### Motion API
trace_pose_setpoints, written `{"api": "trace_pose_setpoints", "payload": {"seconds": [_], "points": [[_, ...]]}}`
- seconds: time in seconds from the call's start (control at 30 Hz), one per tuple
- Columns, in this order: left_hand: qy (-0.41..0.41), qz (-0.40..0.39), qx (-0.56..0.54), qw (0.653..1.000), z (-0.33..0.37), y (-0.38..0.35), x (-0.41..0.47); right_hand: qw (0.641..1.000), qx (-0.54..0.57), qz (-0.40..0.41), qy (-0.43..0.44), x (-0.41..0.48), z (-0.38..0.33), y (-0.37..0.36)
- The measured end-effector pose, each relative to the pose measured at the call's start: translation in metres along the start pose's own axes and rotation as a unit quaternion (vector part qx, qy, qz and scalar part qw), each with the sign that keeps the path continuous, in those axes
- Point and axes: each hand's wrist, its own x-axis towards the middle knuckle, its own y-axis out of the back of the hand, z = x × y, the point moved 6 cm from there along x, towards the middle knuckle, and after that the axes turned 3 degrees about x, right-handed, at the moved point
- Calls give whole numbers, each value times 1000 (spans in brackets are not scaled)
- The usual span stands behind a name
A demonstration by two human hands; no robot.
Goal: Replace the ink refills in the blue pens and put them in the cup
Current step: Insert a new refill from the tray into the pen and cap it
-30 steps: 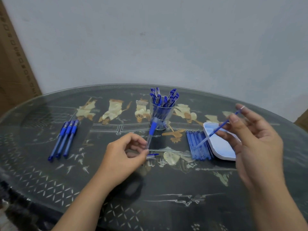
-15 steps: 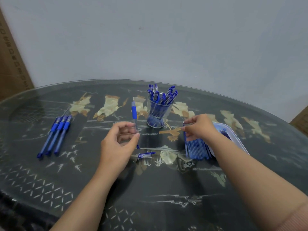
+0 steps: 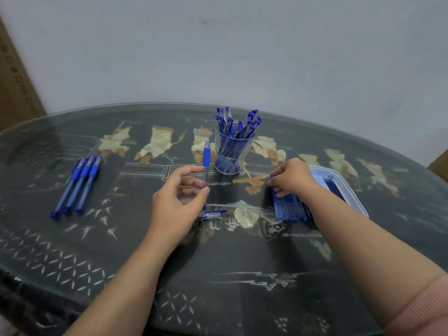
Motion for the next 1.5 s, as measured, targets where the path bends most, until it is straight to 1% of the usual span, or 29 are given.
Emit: {"api": "trace_pose_setpoints", "payload": {"seconds": [0.27, 0.5, 0.87, 1.0, 1.07, 1.17, 1.23, 1.27, 1.3, 1.37, 1.43, 1.5], "points": [[-4, -4, 1, 1000, -3, -1, 1, 999, -34, 20, 19, 1, 1, -2], [-5, -5, 1, 1000, -5, -1, 1, 998, -37, 43, 33, 0, 2, -2], [-4, -9, 4, 1000, -3, -1, 0, 997, -28, 54, 37, -7, -5, -4], [-5, -9, 6, 1000, -2, -1, -1, 997, -24, 60, 52, -11, -7, -3], [-3, -11, 5, 1000, -2, 0, -1, 994, 6, 83, 66, -13, -5, 6], [-9, -11, 5, 1000, 0, 0, -2, 983, 38, 167, 71, -22, 9, 41], [-15, -15, 6, 1000, 3, -2, -5, 976, 27, 211, 46, -25, 28, 69], [-17, -19, 5, 1000, 4, -3, -6, 977, 8, 214, 24, -25, 40, 79], [-19, -23, 4, 1000, 5, -5, -8, 979, -18, 204, 1, -25, 51, 87], [-22, -32, 4, 999, 6, -8, -10, 985, -64, 158, -36, -22, 70, 92], [-21, -38, 2, 999, 5, -10, -11, 987, -93, 119, -55, -18, 83, 92], [-18, -43, 2, 999, 4, -11, -11, 986, -117, 100, -61, -16, 88, 89]]}}
